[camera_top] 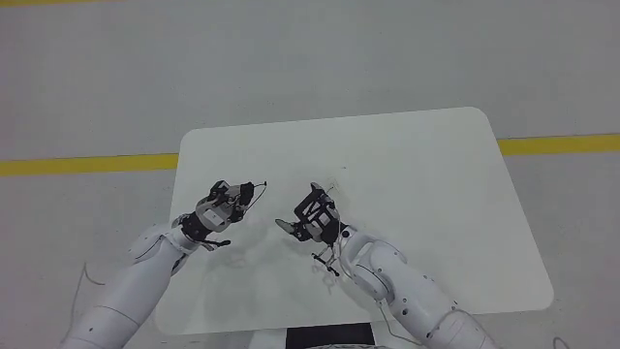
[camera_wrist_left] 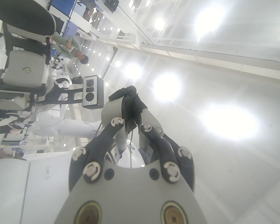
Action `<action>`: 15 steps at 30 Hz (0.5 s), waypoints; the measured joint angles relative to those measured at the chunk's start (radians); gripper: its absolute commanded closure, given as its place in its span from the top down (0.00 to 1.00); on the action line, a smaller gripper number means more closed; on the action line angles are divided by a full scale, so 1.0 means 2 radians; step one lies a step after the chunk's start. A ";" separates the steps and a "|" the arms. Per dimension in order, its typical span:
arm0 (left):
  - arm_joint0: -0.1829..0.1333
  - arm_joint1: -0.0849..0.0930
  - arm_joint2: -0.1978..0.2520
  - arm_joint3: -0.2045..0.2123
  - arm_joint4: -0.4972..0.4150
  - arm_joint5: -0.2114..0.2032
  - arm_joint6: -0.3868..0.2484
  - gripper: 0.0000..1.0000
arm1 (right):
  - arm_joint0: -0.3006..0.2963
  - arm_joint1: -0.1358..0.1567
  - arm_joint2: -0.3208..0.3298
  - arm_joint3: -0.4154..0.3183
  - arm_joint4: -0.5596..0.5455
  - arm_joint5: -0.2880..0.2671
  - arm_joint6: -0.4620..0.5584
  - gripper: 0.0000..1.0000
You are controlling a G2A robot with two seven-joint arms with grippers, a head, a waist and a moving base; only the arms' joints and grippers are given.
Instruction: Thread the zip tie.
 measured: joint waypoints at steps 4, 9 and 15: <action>0.000 0.000 0.000 -0.002 -0.002 0.002 0.004 0.00 | -0.005 0.001 0.005 -0.001 0.015 -0.009 -0.012 1.00; 0.004 0.000 -0.013 -0.002 -0.038 0.051 -0.010 0.00 | -0.022 0.007 0.030 -0.005 0.064 -0.060 -0.045 1.00; 0.007 0.004 -0.032 0.004 -0.048 0.102 -0.047 0.00 | -0.035 0.016 0.054 -0.018 0.090 -0.109 -0.070 1.00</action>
